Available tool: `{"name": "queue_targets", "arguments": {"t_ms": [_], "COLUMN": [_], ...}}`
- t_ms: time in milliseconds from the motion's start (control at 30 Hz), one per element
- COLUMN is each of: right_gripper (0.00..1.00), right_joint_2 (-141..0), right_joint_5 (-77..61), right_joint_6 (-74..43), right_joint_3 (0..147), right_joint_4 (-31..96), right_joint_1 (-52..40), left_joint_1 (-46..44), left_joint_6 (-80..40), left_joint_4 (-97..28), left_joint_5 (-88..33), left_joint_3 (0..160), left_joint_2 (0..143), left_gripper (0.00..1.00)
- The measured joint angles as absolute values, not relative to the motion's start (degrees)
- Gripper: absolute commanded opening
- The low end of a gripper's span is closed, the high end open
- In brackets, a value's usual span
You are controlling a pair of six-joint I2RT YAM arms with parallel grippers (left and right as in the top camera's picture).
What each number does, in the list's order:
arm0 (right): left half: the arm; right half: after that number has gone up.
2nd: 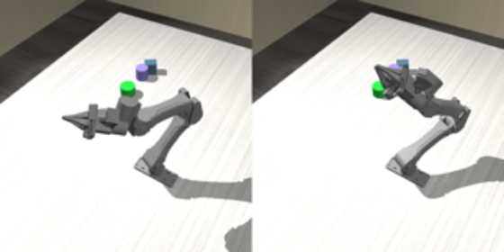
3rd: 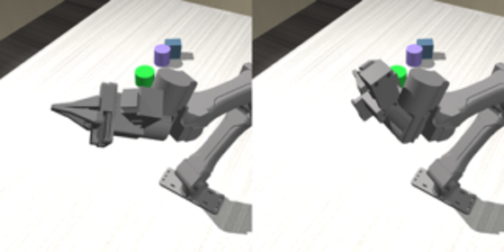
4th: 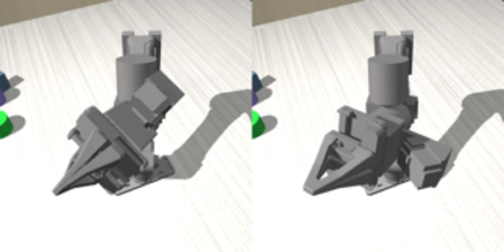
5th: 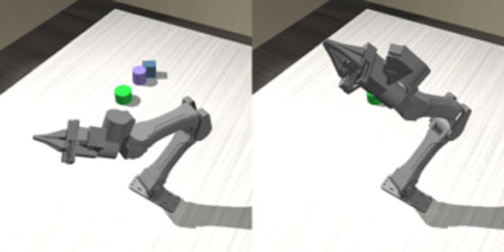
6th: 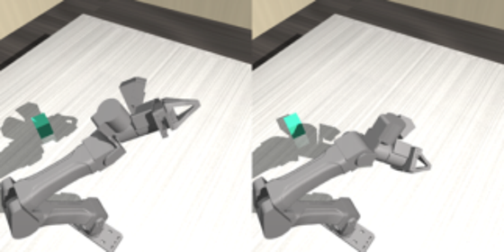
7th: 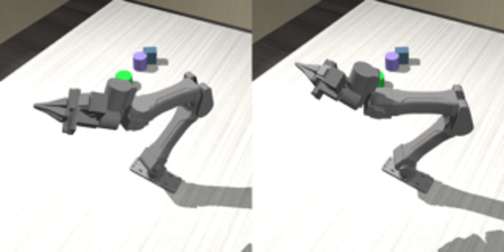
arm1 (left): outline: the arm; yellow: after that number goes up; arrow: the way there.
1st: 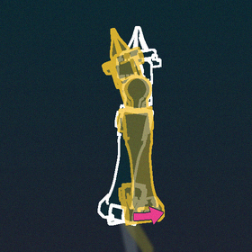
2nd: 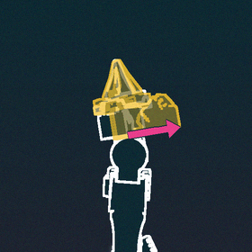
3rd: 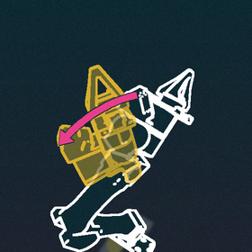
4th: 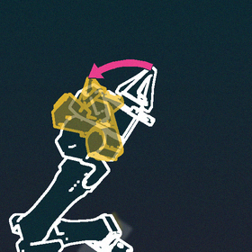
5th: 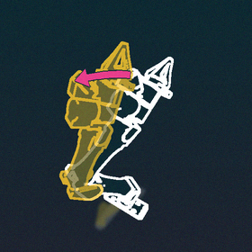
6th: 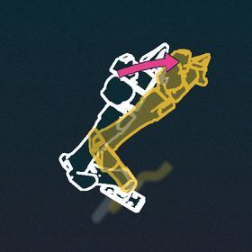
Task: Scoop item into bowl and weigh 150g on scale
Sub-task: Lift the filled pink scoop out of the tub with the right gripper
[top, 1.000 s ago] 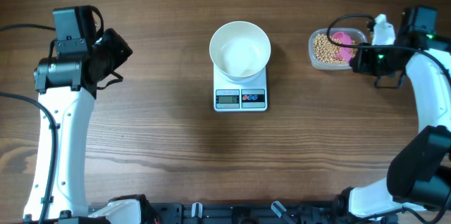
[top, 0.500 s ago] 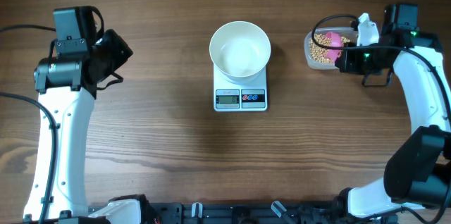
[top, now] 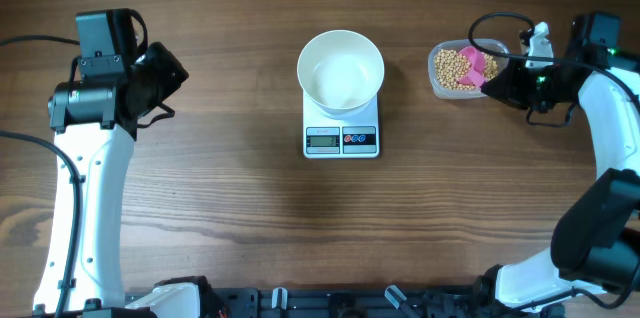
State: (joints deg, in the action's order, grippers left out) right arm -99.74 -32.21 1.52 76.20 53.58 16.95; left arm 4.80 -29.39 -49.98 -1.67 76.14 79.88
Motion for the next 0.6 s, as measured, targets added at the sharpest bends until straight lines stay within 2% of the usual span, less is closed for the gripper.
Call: {"name": "queue_targets", "arguments": {"t_ms": [600], "right_gripper": [0.04], "right_joint_2": [-104.01], "right_joint_5": [-43.16], "right_joint_6": [1.34], "right_joint_3": [76.20], "right_joint_4": [53.82], "right_joint_1": [18.52], "left_joint_1": [4.80], "left_joint_6": [-29.39], "left_joint_4": [-50.22], "left_joint_5": [-1.67], "left_joint_3": [76.14], "left_joint_2": [79.90], "left_gripper": [0.04]}}
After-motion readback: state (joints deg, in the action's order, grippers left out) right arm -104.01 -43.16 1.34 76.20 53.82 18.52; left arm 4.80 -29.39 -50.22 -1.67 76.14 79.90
